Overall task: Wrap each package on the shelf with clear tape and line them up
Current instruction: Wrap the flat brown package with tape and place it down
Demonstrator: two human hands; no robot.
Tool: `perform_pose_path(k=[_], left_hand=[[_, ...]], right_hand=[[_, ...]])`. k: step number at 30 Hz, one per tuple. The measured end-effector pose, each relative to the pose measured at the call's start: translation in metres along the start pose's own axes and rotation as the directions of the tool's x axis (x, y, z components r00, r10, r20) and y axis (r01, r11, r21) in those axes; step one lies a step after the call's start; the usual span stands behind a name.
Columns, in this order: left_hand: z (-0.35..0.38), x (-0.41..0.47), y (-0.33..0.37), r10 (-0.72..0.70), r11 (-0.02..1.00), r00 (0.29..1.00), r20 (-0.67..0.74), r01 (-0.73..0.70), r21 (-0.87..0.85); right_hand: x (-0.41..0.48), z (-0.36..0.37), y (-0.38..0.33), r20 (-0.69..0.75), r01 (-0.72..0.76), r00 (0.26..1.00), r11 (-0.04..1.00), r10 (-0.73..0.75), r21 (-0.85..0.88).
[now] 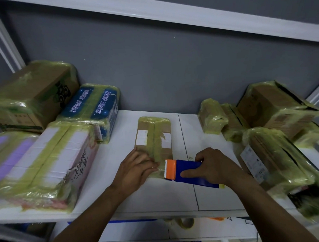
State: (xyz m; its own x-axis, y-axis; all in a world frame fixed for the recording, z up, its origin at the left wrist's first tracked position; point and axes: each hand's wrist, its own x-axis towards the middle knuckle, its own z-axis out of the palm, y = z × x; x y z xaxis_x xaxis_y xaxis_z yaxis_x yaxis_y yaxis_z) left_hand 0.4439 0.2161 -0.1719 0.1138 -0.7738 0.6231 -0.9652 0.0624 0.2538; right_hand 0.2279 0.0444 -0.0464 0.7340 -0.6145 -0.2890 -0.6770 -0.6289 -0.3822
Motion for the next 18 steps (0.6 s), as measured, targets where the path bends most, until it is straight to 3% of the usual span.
perform_pose_path(k=[8,14,18], left_hand=[[0.000,0.001,-0.001,0.037,0.997,0.998,0.049,-0.034,-0.075],[0.008,-0.007,0.003,0.023,1.000,0.998,0.059,-0.022,-0.022],[0.011,-0.005,0.002,-0.034,0.996,0.999,0.033,0.036,-0.083]], right_hand=[[-0.001,0.006,0.001,-0.020,-0.006,1.000,1.000,0.006,-0.019],[0.004,0.009,0.001,-0.021,0.003,1.000,1.000,-0.003,-0.030],[0.001,0.011,0.002,-0.033,-0.009,0.999,1.000,0.008,-0.020]])
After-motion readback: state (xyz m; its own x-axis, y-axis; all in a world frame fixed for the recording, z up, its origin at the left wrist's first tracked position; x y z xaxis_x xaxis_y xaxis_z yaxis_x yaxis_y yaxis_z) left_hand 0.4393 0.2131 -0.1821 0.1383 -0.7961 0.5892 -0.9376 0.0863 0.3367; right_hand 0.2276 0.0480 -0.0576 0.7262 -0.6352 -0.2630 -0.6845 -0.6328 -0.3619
